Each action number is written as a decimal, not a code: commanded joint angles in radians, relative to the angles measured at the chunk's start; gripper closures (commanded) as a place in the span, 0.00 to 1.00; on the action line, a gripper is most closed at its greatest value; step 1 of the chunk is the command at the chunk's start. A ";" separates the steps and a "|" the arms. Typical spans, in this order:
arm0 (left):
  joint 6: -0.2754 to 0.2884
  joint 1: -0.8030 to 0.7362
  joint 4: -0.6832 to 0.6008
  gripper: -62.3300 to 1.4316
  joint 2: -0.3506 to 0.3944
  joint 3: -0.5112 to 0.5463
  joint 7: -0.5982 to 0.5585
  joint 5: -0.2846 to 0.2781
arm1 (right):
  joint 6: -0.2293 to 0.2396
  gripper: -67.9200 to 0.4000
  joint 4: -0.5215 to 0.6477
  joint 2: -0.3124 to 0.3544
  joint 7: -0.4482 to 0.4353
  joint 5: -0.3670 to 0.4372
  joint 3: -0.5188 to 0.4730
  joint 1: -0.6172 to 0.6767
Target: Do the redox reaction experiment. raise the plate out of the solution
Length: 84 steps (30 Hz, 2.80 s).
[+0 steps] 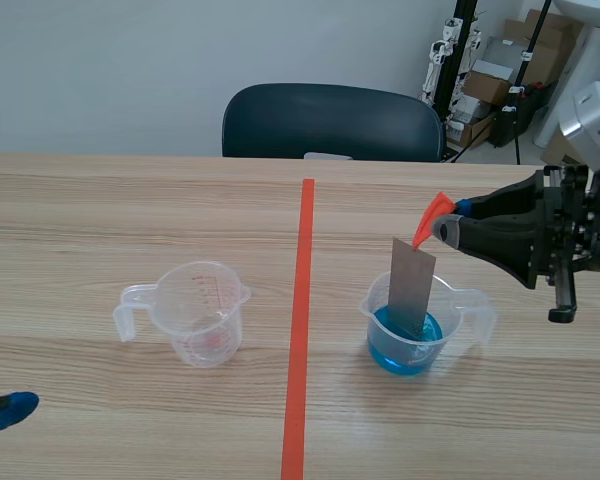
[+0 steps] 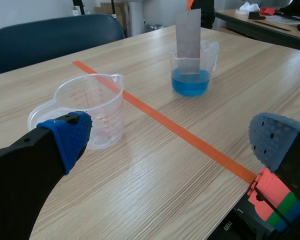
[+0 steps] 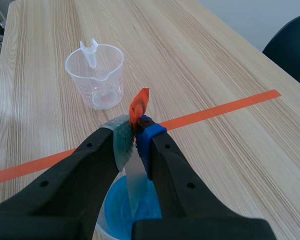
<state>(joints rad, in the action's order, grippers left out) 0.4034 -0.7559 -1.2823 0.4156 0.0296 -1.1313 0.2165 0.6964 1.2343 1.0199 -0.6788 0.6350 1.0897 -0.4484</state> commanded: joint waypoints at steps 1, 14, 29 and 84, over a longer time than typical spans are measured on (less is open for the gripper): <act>0.002 -0.006 -0.019 0.00 -0.008 0.005 -0.021 -0.010 | 0.004 0.99 0.009 0.008 0.011 -0.003 -0.002 -0.011; 0.002 -0.005 -0.019 0.00 -0.008 0.005 -0.024 -0.010 | 0.004 0.99 0.009 0.008 0.010 -0.003 -0.002 -0.011; 0.002 -0.005 -0.019 0.00 -0.007 0.005 -0.024 -0.013 | 0.008 0.99 0.066 0.101 -0.100 -0.003 -0.003 -0.020; 0.098 0.777 -0.001 0.91 -0.037 -0.398 0.639 -0.026 | 0.048 0.99 0.405 0.468 -0.101 0.280 -0.122 -0.020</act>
<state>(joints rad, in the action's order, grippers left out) 0.4980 0.0193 -1.2819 0.3939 -0.3733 -0.4824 0.2016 0.7307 1.6314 1.4746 -0.7673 0.8932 0.9936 -0.4507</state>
